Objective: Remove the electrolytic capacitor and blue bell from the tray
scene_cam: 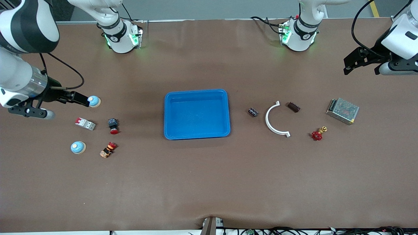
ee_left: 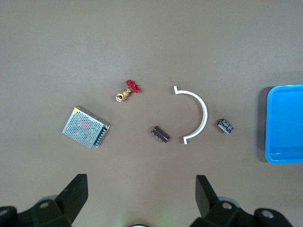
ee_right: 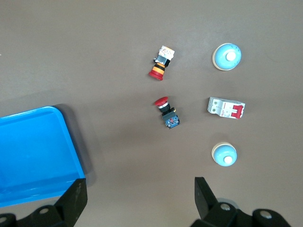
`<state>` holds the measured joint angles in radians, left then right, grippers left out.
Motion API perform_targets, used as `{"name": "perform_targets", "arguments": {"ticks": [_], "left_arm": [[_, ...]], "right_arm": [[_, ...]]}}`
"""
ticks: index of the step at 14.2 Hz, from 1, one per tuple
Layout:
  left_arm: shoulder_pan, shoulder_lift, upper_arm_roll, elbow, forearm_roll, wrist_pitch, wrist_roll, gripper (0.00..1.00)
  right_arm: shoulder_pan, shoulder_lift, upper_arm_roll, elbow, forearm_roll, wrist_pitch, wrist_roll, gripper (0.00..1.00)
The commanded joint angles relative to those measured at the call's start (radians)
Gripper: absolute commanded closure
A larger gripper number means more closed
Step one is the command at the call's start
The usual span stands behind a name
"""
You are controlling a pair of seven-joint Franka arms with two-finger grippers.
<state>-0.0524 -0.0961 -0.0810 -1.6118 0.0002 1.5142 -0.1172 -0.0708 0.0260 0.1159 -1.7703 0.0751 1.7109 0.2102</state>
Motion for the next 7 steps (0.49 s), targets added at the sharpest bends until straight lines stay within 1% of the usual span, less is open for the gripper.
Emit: {"name": "perform_targets", "arguments": {"ticks": [1, 2, 4, 7], "left_arm": [[0.000, -0.016, -0.003, -0.008, -0.003, -0.005, -0.009, 0.00], [-0.001, -0.016, -0.003, -0.008, -0.003, -0.003, -0.009, 0.00], [-0.003, -0.022, -0.003, -0.011, -0.003, -0.008, -0.009, 0.00], [0.002, -0.030, -0.005, -0.013, -0.003, -0.011, 0.001, 0.00]], "right_arm": [[0.017, -0.027, -0.016, 0.073, -0.015, -0.095, 0.026, 0.00], [0.028, -0.027, -0.034, 0.125, -0.015, -0.149, 0.029, 0.00], [0.069, -0.027, -0.096, 0.207, -0.012, -0.230, 0.026, 0.00], [0.066, -0.027, -0.101, 0.264, -0.011, -0.270, 0.009, 0.00]]}}
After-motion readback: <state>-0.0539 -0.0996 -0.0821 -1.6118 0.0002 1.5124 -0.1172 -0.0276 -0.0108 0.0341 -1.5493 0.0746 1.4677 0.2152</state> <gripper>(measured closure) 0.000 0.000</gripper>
